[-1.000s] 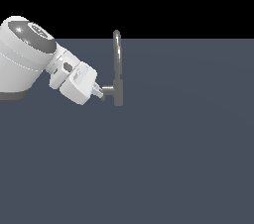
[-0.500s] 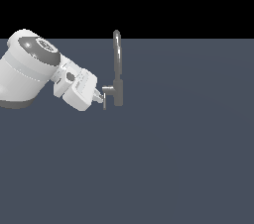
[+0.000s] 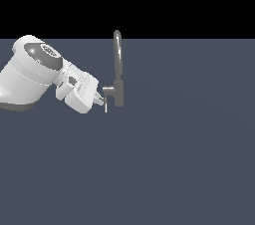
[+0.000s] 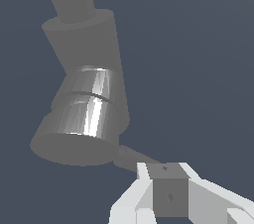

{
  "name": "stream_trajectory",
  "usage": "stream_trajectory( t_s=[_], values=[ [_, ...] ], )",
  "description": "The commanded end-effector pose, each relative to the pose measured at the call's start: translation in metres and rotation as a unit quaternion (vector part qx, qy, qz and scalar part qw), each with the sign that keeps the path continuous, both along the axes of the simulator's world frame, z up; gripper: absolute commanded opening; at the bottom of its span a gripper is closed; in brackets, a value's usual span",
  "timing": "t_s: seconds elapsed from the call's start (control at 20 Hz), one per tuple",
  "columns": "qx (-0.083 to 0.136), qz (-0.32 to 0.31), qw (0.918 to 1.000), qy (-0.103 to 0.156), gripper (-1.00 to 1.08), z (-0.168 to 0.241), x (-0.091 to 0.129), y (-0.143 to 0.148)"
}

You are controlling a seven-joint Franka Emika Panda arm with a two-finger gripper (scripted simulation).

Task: Turn on the faucet by rotating a designated handle.

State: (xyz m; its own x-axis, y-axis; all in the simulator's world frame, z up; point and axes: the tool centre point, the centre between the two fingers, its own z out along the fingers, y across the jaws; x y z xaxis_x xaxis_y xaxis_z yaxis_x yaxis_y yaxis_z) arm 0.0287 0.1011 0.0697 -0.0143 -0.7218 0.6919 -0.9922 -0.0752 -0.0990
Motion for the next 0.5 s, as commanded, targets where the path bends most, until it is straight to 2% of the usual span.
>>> stream_trajectory(
  t_s=[0.0,0.45],
  values=[
    [-0.004,-0.002,1.0,0.005,-1.0,-0.014,0.005,-0.007],
    [-0.009,-0.006,0.9998,0.015,-1.0,-0.042,0.021,-0.012]
  ],
)
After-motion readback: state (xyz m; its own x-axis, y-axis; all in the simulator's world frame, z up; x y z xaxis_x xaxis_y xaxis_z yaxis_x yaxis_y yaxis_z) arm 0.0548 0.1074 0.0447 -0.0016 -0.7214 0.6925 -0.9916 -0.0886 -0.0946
